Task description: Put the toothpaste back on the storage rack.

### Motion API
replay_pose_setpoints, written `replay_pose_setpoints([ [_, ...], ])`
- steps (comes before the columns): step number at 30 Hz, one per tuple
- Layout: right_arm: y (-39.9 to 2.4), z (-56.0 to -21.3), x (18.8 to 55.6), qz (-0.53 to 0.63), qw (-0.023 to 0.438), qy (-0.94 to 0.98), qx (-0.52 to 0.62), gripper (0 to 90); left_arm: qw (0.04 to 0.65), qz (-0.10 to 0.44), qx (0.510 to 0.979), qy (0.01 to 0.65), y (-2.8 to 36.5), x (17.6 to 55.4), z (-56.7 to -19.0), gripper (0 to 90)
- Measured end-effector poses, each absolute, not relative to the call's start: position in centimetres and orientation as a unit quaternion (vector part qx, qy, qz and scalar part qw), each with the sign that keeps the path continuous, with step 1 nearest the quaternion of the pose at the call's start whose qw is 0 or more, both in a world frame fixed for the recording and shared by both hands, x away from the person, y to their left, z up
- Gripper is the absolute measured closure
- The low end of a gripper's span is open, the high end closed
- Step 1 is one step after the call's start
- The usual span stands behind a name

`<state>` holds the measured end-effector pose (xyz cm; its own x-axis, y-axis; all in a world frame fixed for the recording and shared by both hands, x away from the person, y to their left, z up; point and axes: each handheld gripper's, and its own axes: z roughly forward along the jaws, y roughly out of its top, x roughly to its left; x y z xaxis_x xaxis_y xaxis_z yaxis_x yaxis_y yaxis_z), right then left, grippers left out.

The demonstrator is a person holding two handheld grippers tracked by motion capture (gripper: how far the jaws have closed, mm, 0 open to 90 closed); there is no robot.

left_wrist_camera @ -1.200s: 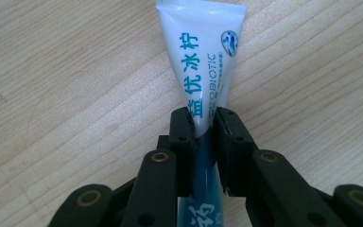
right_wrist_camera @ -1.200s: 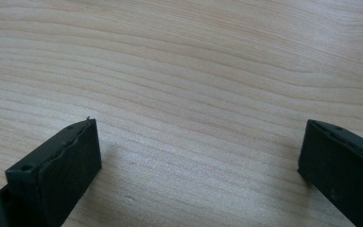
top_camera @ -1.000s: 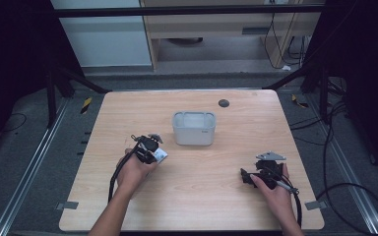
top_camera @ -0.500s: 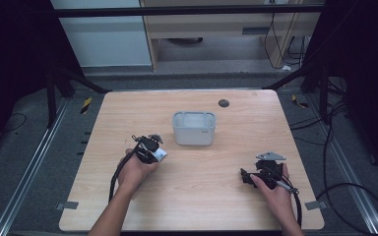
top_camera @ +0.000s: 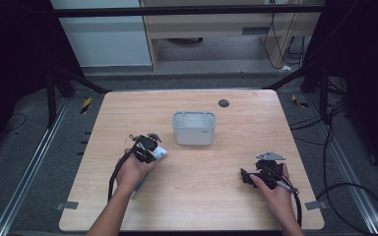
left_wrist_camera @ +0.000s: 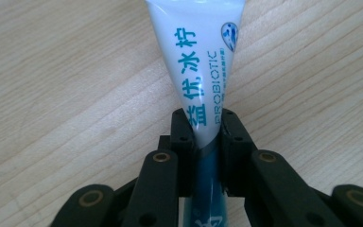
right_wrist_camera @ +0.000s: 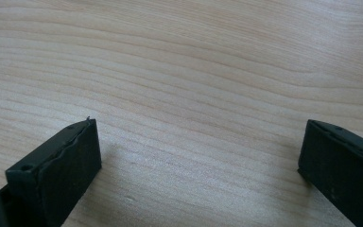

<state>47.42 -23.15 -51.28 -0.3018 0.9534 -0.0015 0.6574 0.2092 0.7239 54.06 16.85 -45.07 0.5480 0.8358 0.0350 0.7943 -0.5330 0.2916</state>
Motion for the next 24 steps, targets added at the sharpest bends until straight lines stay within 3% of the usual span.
replay_pose_setpoints([
  [24,-23.2,-51.3,47.5,0.318,0.232,0.744,0.541,0.3,0.224,0.131,0.858,0.444,17.1,52.9,-38.0,78.2],
])
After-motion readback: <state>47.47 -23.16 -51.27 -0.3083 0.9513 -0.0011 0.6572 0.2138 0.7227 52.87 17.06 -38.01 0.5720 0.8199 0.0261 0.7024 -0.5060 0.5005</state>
